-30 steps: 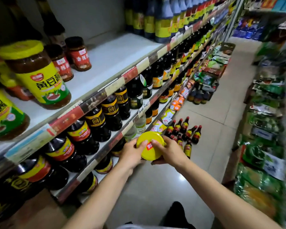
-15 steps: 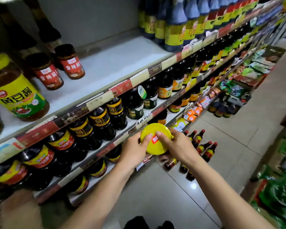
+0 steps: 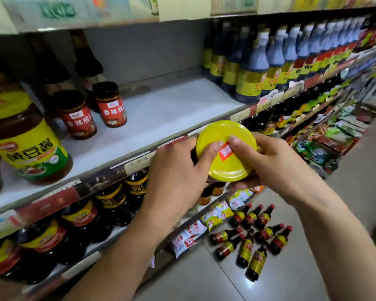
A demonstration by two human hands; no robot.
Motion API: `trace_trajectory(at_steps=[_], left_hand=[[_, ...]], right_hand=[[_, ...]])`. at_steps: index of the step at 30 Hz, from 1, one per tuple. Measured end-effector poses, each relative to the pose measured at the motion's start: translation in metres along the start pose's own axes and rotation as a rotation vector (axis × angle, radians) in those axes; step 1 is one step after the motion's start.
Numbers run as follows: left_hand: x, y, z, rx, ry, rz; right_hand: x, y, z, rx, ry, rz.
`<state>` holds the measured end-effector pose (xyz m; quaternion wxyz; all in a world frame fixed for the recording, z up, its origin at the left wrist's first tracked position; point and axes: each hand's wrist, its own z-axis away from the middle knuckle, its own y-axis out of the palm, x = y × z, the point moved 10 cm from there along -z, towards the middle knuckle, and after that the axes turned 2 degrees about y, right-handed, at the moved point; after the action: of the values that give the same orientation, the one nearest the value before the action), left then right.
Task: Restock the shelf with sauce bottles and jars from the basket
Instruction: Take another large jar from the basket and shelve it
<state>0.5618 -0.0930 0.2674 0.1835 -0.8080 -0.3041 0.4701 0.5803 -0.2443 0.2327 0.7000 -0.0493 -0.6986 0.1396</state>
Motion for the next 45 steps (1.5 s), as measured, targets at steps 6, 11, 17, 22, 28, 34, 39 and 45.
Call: trace_trajectory(at_steps=[6,11,17,22,28,34,39,45], left_hand=[[-0.004,-0.039,-0.031,-0.130,0.037,-0.109],[0.022,-0.069,-0.053,-0.225,-0.026,-0.203],[0.066,-0.089,-0.074,-0.274,-0.193,-0.238],[0.097,-0.101,-0.085,-0.310,-0.307,-0.305],[0.124,-0.114,-0.093,-0.349,-0.435,-0.359],[0.150,-0.132,-0.105,-0.353,-0.537,-0.465],[0.174,-0.136,-0.107,-0.383,-0.625,-0.344],[0.183,-0.133,-0.111,-0.370,-0.618,-0.396]], right_hand=[[0.048,0.020,-0.037,0.078,-0.131,-0.035],[0.061,0.059,-0.083,0.187,-0.136,-0.097],[0.070,0.106,-0.136,0.345,-0.128,-0.073],[0.077,0.137,-0.165,0.483,-0.095,-0.039],[0.082,0.162,-0.188,0.570,-0.067,0.022],[0.088,0.185,-0.205,0.640,-0.055,0.089],[0.090,0.199,-0.220,0.663,-0.079,0.259],[0.086,0.200,-0.235,0.645,-0.121,0.493]])
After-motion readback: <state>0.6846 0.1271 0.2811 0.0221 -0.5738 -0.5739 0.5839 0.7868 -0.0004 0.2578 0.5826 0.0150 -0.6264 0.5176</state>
